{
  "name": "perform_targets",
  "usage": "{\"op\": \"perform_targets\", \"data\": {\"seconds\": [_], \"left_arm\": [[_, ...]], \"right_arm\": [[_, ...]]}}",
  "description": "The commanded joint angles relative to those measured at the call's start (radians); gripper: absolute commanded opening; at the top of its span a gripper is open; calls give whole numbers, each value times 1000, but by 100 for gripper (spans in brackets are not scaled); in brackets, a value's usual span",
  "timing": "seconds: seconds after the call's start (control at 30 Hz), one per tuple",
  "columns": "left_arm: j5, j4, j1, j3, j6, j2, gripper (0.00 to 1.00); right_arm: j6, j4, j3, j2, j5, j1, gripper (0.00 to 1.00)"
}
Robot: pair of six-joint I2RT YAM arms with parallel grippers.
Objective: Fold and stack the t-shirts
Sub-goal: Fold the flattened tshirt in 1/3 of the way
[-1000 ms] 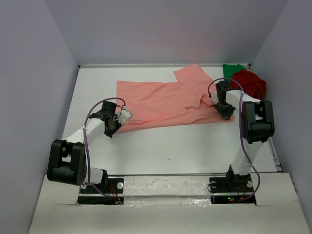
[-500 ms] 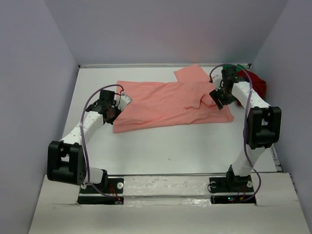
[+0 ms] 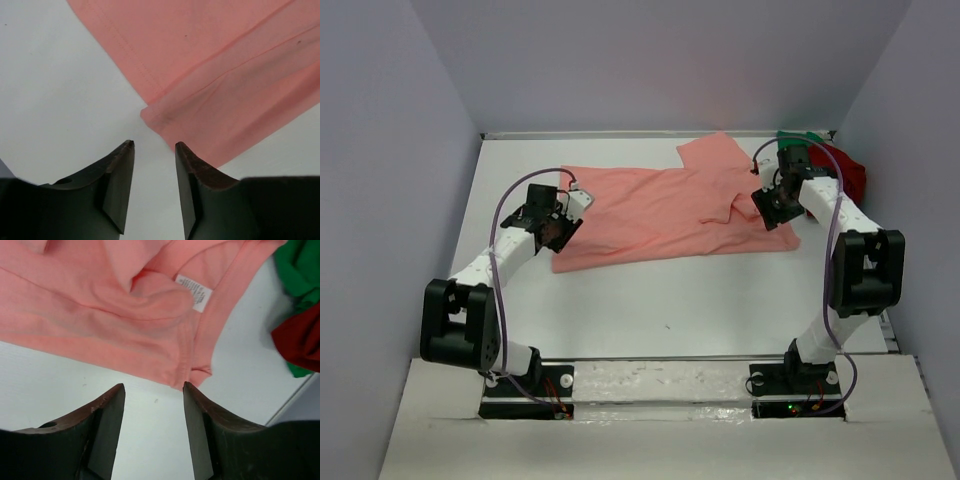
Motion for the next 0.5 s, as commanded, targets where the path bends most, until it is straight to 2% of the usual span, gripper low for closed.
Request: {"op": "perform_targets", "data": {"seconds": [0.0,0.1,0.47], "left_arm": [[85,55,4,-23,-9,4,52],[110,65,5,-36,-6,6,58],[191,95,5,-49,-32,27,58]], "right_arm": [[48,94,-60,-89,-79,-6,51],[41,110,-86,-95,-73,-6,50],[45,94,-68,-57,-77,-6,49]]}}
